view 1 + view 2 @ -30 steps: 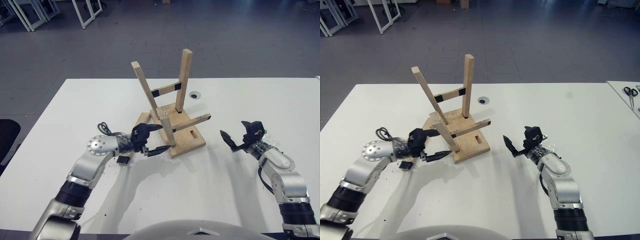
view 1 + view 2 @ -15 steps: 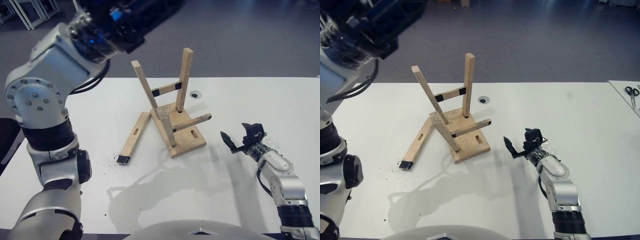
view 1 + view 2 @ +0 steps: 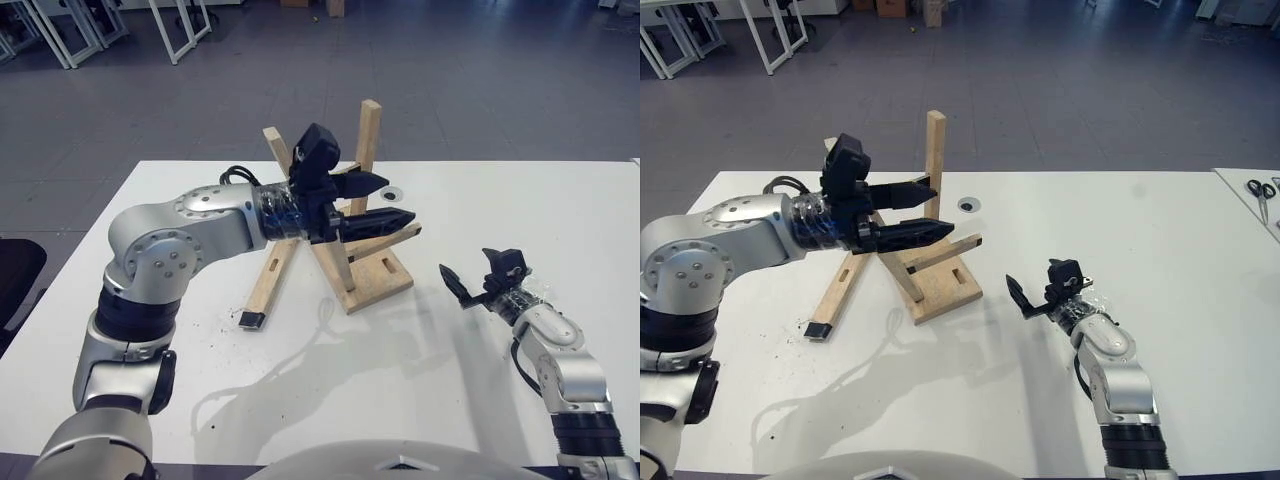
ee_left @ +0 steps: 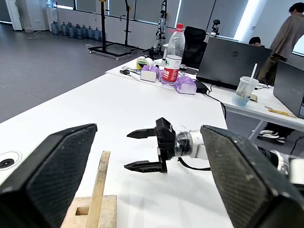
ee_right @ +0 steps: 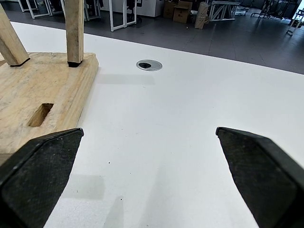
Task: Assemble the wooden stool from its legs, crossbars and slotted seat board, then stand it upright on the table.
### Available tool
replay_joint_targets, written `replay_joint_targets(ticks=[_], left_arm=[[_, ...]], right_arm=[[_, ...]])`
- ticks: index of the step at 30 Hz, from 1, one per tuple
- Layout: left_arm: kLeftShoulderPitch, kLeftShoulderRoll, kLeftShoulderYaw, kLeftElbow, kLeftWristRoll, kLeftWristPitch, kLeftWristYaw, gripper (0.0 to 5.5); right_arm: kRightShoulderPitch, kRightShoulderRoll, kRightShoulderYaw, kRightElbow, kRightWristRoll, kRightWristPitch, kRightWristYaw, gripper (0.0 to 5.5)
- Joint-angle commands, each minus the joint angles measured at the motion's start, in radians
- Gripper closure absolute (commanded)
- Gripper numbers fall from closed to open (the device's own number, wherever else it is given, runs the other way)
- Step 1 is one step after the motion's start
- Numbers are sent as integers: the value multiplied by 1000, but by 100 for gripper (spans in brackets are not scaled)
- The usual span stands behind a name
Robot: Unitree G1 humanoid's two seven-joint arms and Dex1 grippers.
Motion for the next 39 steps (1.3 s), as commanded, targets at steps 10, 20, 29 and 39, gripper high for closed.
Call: replay_joint_targets(ticks=[10,20,29,39], left_arm=[[214,-25,431,-89,135,-193,135,146],[762,-127,307,-145,537,-380,208,146],[943,-202,215,10,743,-490,203,146],[924,-235,231,85,771,-427,204,241]], right_arm=[[22,5,-2,-21,-11,12,-11,35],[18,-1,0,-26,-12,22,-9,35],[10,-9,6,-16,-18,19,11,35],[-6,-3,-2,-1,-21,18,16,35]])
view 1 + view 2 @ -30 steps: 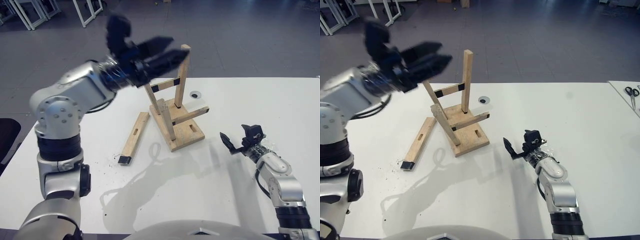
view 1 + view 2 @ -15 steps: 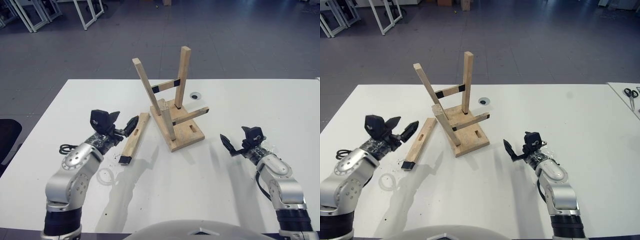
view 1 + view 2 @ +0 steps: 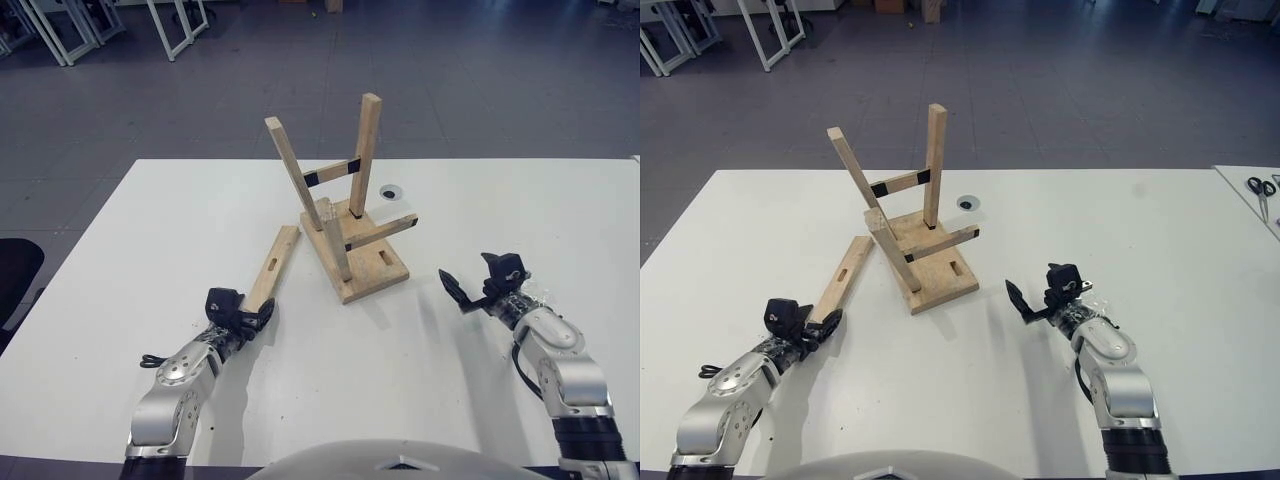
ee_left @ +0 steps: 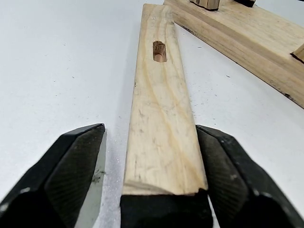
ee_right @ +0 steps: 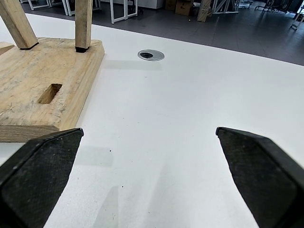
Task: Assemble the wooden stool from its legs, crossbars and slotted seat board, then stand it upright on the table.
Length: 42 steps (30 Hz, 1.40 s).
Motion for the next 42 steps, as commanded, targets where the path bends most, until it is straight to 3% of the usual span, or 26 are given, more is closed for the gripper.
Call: replay_joint_targets(ticks=[1,6,8,12,17,23,28,31,36,42], left_arm=[[-20,5,-9,33,38,37,10,262],[-33,23,-57,9,79,55,-21,344],[-54,20,-63,7,97,45,-13,345],[-170,-50,70,48,73,-145,47,345],[-363,-58,244,56,-102,-206,24,345],[-621,-31,373,-38,-683,87,72,345],[-694,61,293,-107,-1301,344,150,345],[-674,153,219,-117,-1519,450,115,345],[-685,213,125,-125,-1589,514,37,345],[-668,250,80,-142,-1589,513,-14,345]], right_arm=[[-22,5,-8,5,-3,10,-8,35],[-46,33,-47,0,41,60,-41,0],[-69,55,-75,-20,88,96,-53,0],[-154,98,-176,-96,249,218,-106,0],[-300,88,-275,-185,473,350,-137,0],[-432,111,-289,-280,785,522,-196,0],[-542,133,-238,-241,1113,666,-318,0],[-588,113,-197,-174,1388,724,-366,0],[-591,22,-105,-150,1679,758,-378,0],[-601,-23,-72,-198,1751,740,-295,0]])
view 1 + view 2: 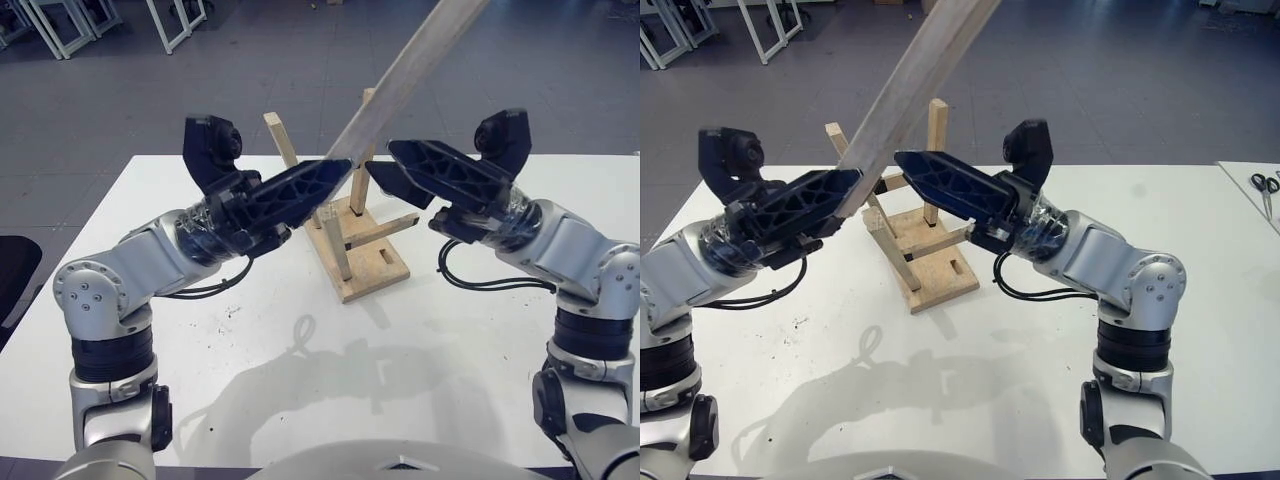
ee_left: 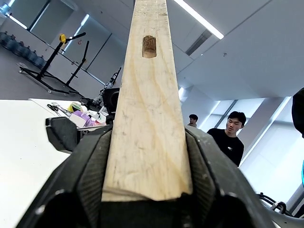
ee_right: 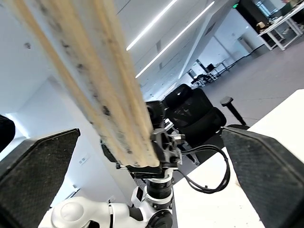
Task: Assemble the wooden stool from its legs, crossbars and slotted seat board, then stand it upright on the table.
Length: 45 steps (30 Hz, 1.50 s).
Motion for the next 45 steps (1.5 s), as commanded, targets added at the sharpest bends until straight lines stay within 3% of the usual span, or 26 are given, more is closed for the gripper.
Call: replay_joint_targets(ticks=[1,5,21,27,31,37,41,45], left_arm=[[4,38,-25,-28,-11,12,-38,345],[23,72,-55,-60,13,20,-59,345],[17,110,-66,-38,44,-5,-92,345],[19,114,-62,-55,75,-2,-147,345],[6,92,-28,-62,96,-44,-182,253],[-44,149,154,81,47,-130,-182,249],[-30,179,185,205,298,-194,-171,249],[36,150,-58,293,852,-328,-95,249]], right_arm=[[-23,-30,11,-44,22,-13,47,0],[-33,-31,29,-66,22,-55,32,0],[-30,-116,66,-84,21,-87,72,322],[-36,-109,55,-60,22,-87,81,325],[-44,-110,60,-49,21,-96,60,341],[-40,-158,16,-16,-26,-144,28,342],[-44,-244,-85,133,-340,-251,112,343],[6,-292,-40,298,-774,-440,238,343]])
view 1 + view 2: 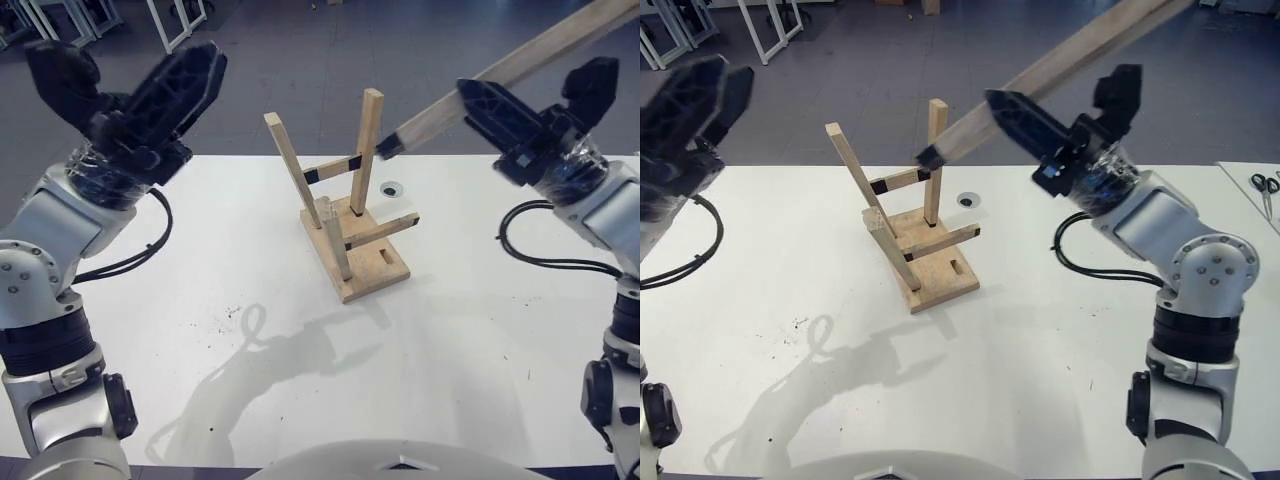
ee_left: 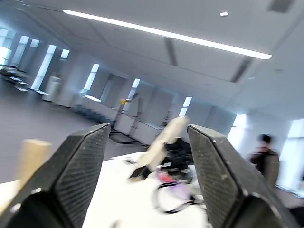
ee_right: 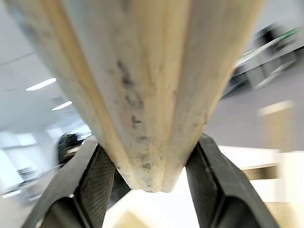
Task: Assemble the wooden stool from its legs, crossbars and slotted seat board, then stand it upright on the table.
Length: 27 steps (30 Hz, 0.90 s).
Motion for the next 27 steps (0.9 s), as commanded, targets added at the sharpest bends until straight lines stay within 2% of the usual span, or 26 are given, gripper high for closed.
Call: replay_joint_targets(ticks=[1,3,6,9,13,17,21,27], left_arm=[[71,-43,-276,115,528,-130,99,249],[75,-85,-407,193,745,-199,134,249],[63,-183,-489,317,926,-282,160,249],[33,-278,-522,481,1072,-369,160,249],[11,-345,-506,581,1159,-416,135,249],[17,-374,-479,623,1201,-430,97,249],[41,-381,-456,691,1241,-485,48,249],[66,-380,-436,772,1273,-562,-76,249]], right_arm=[[57,-31,59,163,-378,-180,107,343],[92,-28,133,226,-554,-257,153,343],[140,24,247,282,-760,-359,207,343],[186,101,304,291,-870,-411,259,343],[235,151,337,267,-940,-417,328,343],[310,157,355,179,-953,-375,412,344],[400,152,359,-2,-856,-279,511,344],[448,184,365,-182,-803,-183,515,345]])
